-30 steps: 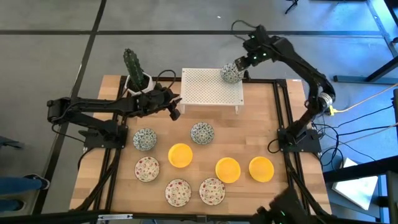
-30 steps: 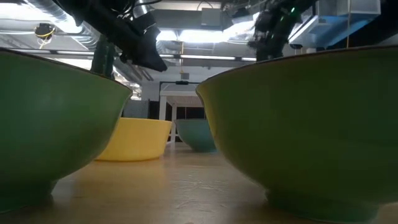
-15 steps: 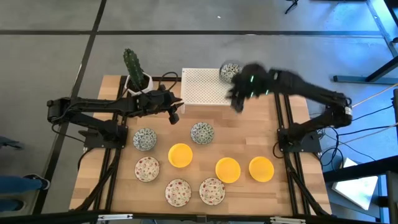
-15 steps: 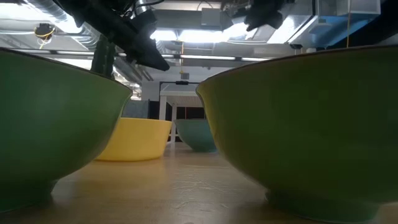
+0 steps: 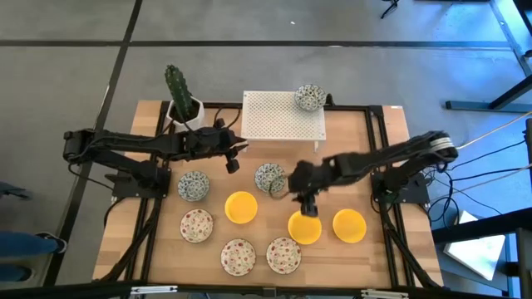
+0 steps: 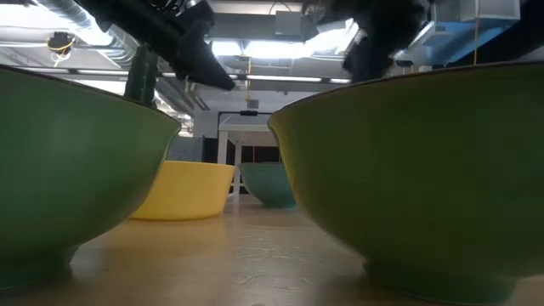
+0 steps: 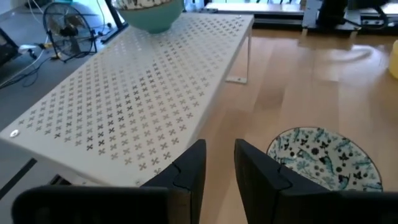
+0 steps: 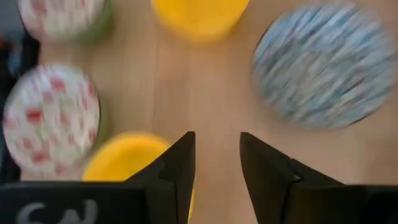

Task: Pick & Place Mini bowls
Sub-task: Put the middle yellow bowl on the shelf

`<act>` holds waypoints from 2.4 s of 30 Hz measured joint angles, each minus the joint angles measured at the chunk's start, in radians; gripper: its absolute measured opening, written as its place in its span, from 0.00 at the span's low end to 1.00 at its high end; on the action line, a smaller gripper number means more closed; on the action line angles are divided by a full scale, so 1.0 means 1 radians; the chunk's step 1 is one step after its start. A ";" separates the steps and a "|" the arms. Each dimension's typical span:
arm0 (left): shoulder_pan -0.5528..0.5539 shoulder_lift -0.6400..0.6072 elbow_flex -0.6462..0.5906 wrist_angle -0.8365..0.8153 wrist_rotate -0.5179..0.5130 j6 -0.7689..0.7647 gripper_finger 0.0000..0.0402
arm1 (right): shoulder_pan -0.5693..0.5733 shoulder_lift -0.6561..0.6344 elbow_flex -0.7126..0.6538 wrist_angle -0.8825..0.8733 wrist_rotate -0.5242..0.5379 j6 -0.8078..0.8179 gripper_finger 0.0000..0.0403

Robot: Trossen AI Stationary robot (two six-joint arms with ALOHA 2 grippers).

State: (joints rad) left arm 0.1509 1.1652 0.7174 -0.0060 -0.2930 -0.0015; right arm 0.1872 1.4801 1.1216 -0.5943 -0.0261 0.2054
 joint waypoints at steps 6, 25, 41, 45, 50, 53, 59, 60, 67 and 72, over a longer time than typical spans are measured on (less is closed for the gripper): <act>0.000 0.000 0.000 0.040 0.019 -0.002 0.19 | 0.058 0.131 -0.034 -0.009 -0.005 -0.007 0.31; -0.069 0.000 0.000 0.040 -0.006 -0.030 0.13 | 0.062 0.255 0.000 -0.062 -0.109 -0.021 0.03; -0.077 0.000 0.000 0.029 -0.038 -0.011 0.06 | -0.254 0.201 0.598 -0.408 0.300 -0.346 0.02; -0.077 0.000 0.000 0.009 -0.037 -0.012 0.06 | -0.430 0.216 0.679 -0.368 0.342 -0.347 0.02; -0.077 0.000 0.000 -0.007 -0.036 -0.027 0.06 | -0.635 0.236 0.693 -0.379 0.215 -0.306 0.02; -0.077 0.000 0.000 -0.007 -0.036 -0.027 0.06 | -0.701 0.235 0.675 -0.377 0.086 -0.277 0.02; -0.077 0.000 0.000 -0.006 -0.082 -0.014 0.06 | -0.720 0.235 0.634 -0.371 0.058 -0.302 0.02; -0.077 0.000 0.000 -0.006 -0.094 -0.004 0.06 | -0.720 0.235 0.624 -0.367 0.056 -0.310 0.02; -0.077 0.000 0.000 -0.006 -0.135 0.022 0.09 | -0.734 0.234 0.588 -0.327 0.085 -0.329 0.07; -0.077 0.000 0.000 -0.004 -0.141 0.022 0.12 | -0.736 0.234 0.551 -0.291 0.085 -0.328 0.12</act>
State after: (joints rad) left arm 0.0736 1.1652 0.7174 -0.0102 -0.4341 0.0208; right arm -0.5484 1.7145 1.6730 -0.8851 0.0593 -0.1226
